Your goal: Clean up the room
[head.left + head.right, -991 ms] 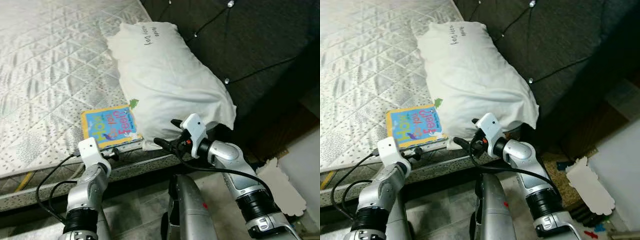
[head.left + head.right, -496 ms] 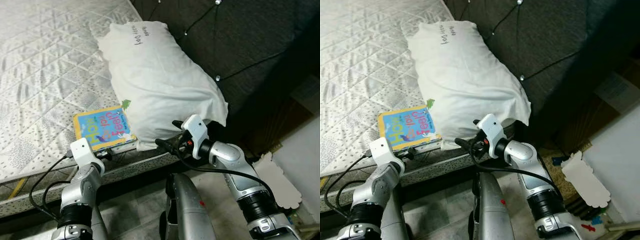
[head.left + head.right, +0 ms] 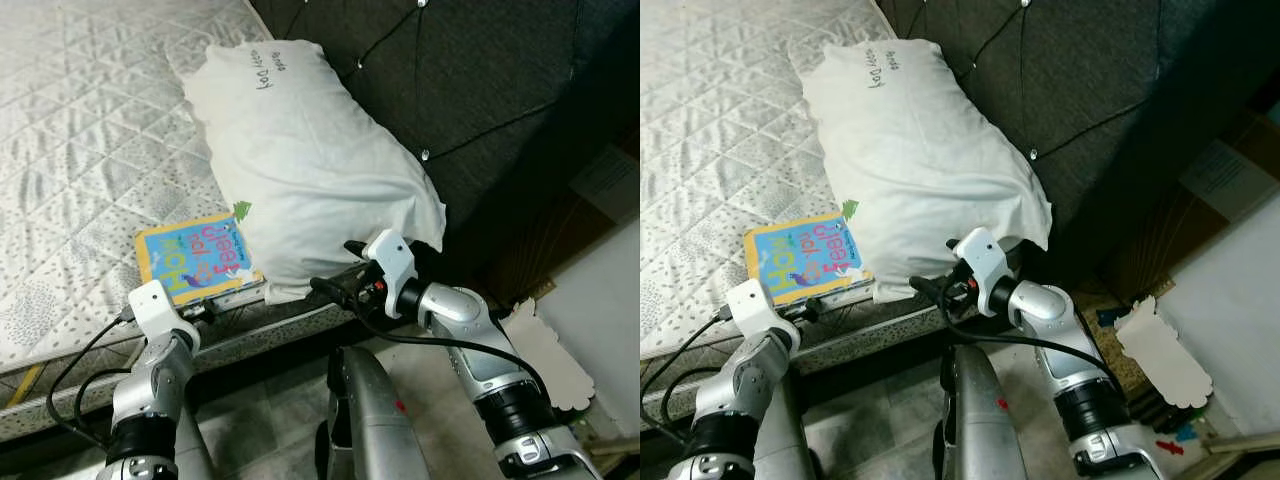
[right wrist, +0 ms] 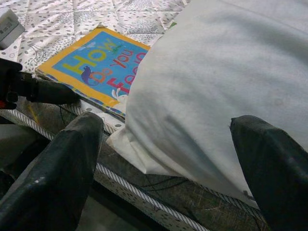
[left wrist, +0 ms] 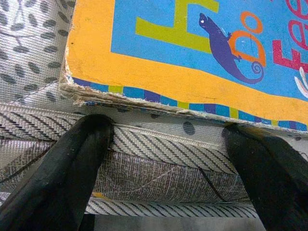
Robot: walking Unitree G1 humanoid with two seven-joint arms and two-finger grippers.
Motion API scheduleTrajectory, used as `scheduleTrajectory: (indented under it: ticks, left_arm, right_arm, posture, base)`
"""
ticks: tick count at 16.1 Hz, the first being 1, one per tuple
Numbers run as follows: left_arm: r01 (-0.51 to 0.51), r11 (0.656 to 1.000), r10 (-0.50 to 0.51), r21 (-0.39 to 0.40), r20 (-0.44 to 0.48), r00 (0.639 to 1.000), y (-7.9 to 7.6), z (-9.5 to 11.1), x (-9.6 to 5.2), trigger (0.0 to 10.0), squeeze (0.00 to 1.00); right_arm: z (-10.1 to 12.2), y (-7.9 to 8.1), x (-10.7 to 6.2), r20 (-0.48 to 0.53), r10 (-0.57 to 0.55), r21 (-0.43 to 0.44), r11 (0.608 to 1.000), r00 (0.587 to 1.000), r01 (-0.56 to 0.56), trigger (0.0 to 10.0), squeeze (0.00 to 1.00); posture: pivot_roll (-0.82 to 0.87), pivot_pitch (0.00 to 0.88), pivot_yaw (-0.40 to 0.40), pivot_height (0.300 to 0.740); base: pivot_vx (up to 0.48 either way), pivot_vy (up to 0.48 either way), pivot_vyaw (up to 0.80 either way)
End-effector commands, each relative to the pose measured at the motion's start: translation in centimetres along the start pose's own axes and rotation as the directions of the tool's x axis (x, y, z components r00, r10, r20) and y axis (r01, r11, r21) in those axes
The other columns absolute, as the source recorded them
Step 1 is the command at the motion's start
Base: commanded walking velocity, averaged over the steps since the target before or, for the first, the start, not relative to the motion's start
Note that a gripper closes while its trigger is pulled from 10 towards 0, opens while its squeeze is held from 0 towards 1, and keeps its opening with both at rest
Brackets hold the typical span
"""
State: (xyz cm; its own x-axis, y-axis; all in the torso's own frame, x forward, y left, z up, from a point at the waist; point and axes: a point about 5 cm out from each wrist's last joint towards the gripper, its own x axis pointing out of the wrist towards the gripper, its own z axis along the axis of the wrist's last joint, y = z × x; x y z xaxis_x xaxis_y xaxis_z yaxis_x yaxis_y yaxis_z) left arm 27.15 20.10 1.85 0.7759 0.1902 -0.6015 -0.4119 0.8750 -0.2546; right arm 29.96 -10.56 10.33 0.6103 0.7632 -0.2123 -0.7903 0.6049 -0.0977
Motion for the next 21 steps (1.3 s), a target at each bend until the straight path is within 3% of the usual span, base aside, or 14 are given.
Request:
scheduleTrajectory:
  ticks: [1,8,14,19,21]
  left_arm:
    - [-0.142,0.99,0.141,-0.008,-0.038,0.989,3.1,-0.9,-0.2,10.0,0.0]
    - [-0.164,0.986,0.163,-0.01,-0.026,0.986,3.8,-0.9,-1.0,10.0,0.0]
    - [-0.252,0.967,0.253,-0.028,0.024,0.967,4.9,-0.4,-2.3,10.0,0.0]
    - [-0.26,0.965,0.26,-0.031,0.022,0.965,5.4,-0.2,-2.2,10.0,0.0]
    - [-0.298,0.954,0.3,-0.036,0.048,0.953,6.6,0.9,-2.0,10.0,0.0]
  right_arm:
    - [0.1,-0.2,-0.1,-0.001,0.002,-0.013,1.0,1.0,-0.002,10.0,0.0]
    - [0.1,-0.2,0.1,0.002,0.003,-0.012,1.0,1.0,-0.003,10.0,0.0]
    - [0.1,-0.2,0.5,0.005,-0.003,-0.01,1.0,1.0,0.003,10.0,0.0]
    - [0.1,-0.4,0.6,0.008,-0.008,-0.009,1.0,1.0,0.008,10.0,0.0]
    - [0.0,-0.6,0.5,0.008,-0.027,-0.007,1.0,1.0,0.027,10.0,0.0]
  posture:
    - [-0.07,0.09,-0.137,0.555]
    - [-0.05,0.092,-0.137,0.555]
    - [-0.03,0.09,-0.132,0.555]
    - [-0.03,0.085,-0.126,0.555]
    - [-0.04,0.082,-0.115,0.555]
  base:
    - [0.0,0.0,0.0]
    - [0.0,0.0,0.0]
    - [0.0,0.0,0.0]
    - [0.0,0.0,0.0]
    - [0.0,0.0,0.0]
